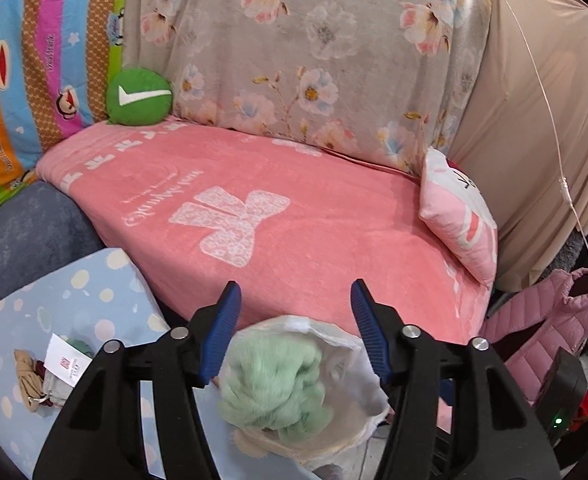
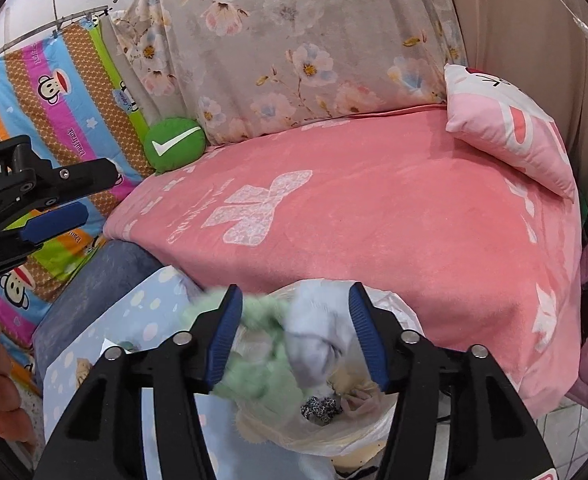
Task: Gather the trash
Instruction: 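Open both grippers to drop the towel and sock into the bin, then move both grippers back over the remaining pile on the cushion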
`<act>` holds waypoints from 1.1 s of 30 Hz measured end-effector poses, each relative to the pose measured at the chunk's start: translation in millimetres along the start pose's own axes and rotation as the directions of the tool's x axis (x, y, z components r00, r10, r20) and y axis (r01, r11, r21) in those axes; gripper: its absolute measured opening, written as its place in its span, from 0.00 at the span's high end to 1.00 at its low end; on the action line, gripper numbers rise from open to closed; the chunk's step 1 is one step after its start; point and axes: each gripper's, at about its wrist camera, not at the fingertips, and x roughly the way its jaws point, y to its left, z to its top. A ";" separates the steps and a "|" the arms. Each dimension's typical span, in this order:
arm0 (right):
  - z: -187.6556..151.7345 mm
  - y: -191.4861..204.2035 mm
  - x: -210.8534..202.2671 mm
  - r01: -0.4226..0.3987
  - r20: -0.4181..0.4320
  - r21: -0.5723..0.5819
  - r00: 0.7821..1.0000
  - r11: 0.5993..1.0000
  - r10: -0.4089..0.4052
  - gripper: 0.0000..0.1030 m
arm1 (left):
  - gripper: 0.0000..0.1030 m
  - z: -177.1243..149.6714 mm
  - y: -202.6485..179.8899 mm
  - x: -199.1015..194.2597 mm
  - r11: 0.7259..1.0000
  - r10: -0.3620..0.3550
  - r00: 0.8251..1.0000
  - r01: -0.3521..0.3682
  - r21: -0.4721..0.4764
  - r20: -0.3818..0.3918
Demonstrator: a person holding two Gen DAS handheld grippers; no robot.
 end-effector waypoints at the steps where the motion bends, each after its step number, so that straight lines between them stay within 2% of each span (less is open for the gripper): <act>1: 0.1 0.5 1.1 -0.001 -0.001 0.000 1.000 1.000 0.001 0.45 | 0.47 0.3 2.5 0.4 1.000 0.010 1.000 -0.010 0.001 -0.002; 20: -8.1 44.1 2.6 -0.039 -0.015 -0.056 0.999 0.998 0.038 0.41 | 0.46 -12.8 59.4 -9.8 0.994 0.080 0.997 -0.081 -0.078 -0.017; 33: -17.2 98.0 3.8 -0.095 -0.038 -0.133 0.995 0.987 0.091 0.40 | 0.45 -23.9 114.5 -31.5 0.979 0.131 0.991 -0.132 -0.155 -0.013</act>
